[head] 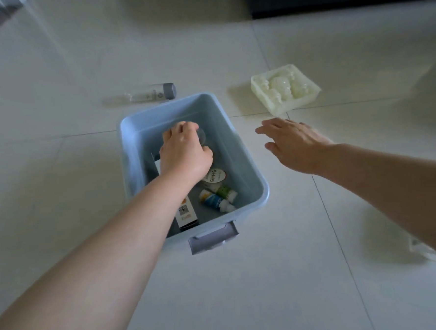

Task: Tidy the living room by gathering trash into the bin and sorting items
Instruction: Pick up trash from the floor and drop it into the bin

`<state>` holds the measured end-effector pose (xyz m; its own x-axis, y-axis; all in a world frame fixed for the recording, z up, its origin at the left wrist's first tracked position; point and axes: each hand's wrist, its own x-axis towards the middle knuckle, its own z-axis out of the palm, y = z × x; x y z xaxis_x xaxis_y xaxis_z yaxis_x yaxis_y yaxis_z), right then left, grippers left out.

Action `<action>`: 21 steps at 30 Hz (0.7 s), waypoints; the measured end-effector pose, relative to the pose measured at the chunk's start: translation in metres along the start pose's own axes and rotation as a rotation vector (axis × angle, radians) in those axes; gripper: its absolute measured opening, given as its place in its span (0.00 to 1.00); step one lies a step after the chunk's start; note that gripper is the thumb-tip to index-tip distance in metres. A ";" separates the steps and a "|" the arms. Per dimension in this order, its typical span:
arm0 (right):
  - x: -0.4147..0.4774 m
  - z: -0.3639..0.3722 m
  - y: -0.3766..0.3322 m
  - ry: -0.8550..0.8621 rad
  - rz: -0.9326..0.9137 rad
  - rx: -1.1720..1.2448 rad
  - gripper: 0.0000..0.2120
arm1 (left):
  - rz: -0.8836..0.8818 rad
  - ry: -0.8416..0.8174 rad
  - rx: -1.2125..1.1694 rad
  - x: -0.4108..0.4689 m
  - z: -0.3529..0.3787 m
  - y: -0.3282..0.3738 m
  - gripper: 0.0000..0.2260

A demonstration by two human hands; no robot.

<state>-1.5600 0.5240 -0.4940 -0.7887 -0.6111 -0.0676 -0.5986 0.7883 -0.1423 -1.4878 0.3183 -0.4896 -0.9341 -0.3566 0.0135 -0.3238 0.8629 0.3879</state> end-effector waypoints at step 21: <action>-0.129 0.035 0.180 -0.014 0.913 0.246 0.26 | 0.261 -0.323 0.019 -0.014 0.087 0.187 0.14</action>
<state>-1.5610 0.7419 -0.5457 -0.9352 0.2326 -0.2670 0.2969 0.9260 -0.2331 -1.5484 0.5162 -0.4973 -0.9834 0.0034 -0.1815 -0.0694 0.9169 0.3931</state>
